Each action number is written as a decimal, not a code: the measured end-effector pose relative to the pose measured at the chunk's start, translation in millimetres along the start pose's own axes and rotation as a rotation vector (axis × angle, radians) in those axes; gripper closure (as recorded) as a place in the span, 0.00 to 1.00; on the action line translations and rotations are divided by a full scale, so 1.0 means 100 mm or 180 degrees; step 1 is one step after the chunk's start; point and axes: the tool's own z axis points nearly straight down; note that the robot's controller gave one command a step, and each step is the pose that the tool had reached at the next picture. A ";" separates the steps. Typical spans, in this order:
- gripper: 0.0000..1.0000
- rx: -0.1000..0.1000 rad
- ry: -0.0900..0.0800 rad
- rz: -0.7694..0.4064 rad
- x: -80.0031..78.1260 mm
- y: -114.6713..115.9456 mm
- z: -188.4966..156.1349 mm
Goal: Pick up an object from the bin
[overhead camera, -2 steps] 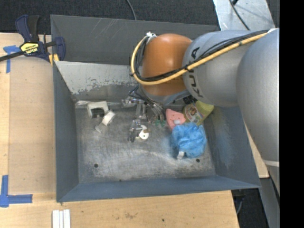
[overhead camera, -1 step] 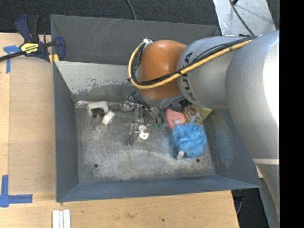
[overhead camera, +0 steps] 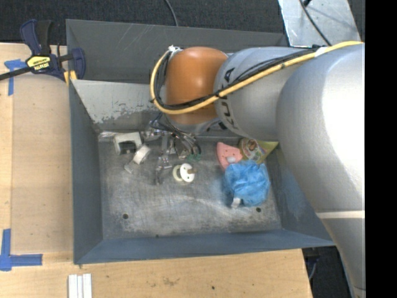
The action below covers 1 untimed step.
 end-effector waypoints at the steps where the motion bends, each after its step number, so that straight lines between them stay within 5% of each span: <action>1: 1.00 -0.0008 -0.0005 0.0680 -0.13 0.19 0.04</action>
Offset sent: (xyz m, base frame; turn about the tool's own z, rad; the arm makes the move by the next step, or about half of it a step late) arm 0.0000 0.0000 0.0000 0.0000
